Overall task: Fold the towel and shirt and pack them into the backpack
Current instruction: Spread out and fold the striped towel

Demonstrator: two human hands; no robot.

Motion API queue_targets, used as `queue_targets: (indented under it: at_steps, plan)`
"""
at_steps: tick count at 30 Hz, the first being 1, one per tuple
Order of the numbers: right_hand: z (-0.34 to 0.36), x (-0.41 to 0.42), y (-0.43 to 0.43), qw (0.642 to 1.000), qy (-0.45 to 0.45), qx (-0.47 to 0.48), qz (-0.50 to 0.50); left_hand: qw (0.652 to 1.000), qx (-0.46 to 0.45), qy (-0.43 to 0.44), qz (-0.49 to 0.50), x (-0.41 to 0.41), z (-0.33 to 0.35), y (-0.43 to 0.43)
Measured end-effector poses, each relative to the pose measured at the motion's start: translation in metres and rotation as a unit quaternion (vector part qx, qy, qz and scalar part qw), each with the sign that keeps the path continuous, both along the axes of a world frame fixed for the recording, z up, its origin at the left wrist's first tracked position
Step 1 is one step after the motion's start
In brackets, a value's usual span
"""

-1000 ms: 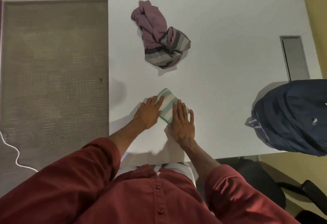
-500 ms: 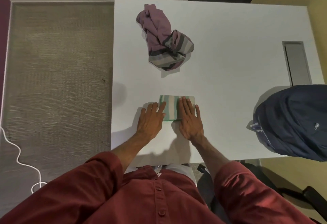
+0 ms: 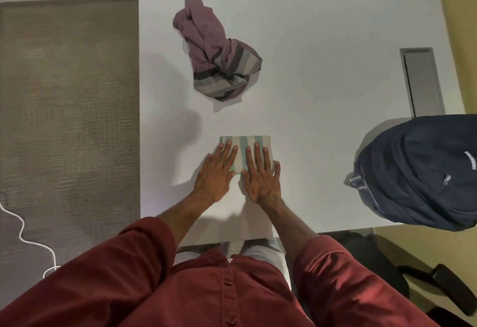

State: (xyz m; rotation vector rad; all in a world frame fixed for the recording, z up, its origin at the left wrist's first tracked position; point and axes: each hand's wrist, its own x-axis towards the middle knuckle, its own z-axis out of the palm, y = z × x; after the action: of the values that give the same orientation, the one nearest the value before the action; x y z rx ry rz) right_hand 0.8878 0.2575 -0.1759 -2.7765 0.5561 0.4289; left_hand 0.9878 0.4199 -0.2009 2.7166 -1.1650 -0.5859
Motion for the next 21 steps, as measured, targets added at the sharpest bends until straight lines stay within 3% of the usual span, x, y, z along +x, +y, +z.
queue_targets:
  at_steps: [8, 13, 21]
  plan:
    - [-0.006, 0.0, -0.08, 1.0, -0.007, 0.012, 0.013, 0.999, 0.044, 0.009, 0.012, -0.001, 0.004, -0.079]
    - [-0.007, 0.007, -0.143, 0.999, -0.004, 0.012, 0.03, 0.997, -0.009, 0.077, 0.026, 0.005, 0.015, -0.135]
    - [-0.004, 0.017, -0.241, 0.999, -0.002, -0.009, 0.033, 0.997, 0.013, 0.072, -0.023, 0.026, 0.023, -0.228]
